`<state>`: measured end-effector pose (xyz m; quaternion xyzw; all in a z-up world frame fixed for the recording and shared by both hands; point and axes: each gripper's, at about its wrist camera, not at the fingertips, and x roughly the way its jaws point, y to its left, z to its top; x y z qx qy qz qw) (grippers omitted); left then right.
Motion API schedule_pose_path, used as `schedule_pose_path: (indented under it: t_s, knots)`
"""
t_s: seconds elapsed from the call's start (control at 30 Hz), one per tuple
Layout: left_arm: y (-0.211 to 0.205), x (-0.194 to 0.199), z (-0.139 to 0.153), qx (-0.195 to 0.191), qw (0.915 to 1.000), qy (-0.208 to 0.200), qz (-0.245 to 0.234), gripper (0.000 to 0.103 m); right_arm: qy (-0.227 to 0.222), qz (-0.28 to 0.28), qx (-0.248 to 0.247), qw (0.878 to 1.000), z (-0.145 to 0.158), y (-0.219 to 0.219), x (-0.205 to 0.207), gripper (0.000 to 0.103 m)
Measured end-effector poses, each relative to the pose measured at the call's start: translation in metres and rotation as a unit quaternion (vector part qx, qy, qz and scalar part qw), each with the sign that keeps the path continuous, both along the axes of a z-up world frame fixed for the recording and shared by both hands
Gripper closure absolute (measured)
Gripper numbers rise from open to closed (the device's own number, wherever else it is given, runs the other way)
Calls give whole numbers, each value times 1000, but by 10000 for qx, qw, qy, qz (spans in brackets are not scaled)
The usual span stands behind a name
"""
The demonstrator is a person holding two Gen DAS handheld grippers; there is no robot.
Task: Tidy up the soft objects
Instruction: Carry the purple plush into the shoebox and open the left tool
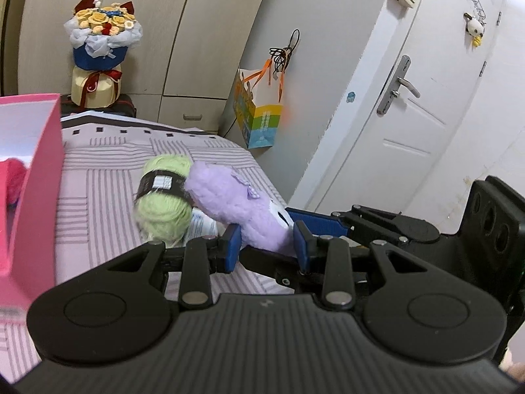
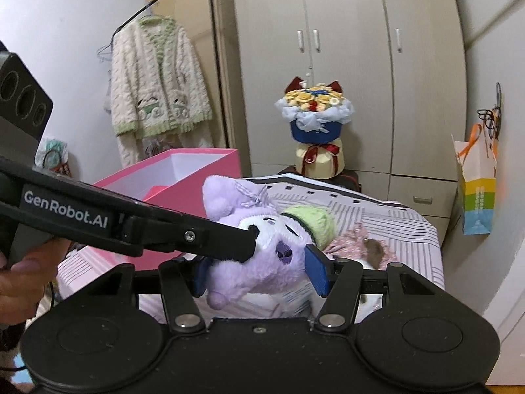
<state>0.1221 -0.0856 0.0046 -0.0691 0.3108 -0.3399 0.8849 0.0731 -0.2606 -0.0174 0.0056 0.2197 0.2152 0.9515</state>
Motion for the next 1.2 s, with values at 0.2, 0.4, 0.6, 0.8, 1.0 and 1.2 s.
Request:
schedule_pose_path:
  t_s: [0.2,0.4,0.6,0.8,1.0,1.2]
  knots:
    - [27,-27,8,-111,9997,-35,231,70,-73,160,-51,9998,11,26,-20,40]
    - [48,-50,23,32,9982,-284,520,70,-106,373,-59,9992,26,51,-31,40]
    - [76,-63,39,40,9969,-370,697,70,-140,664,-230,9974,45,78,-36,40]
    - [106,-62,49,-15,9939,-535,960,70,-306,959,-370,9942,59,108,-25,40]
    - [141,-45,49,25,9899,-574,1293,70,-354,1257,-384,9907,58,146,-3,40]
    - [171,-18,44,334,9864,-570,1506,70,-393,1441,-414,9879,48,185,27,40]
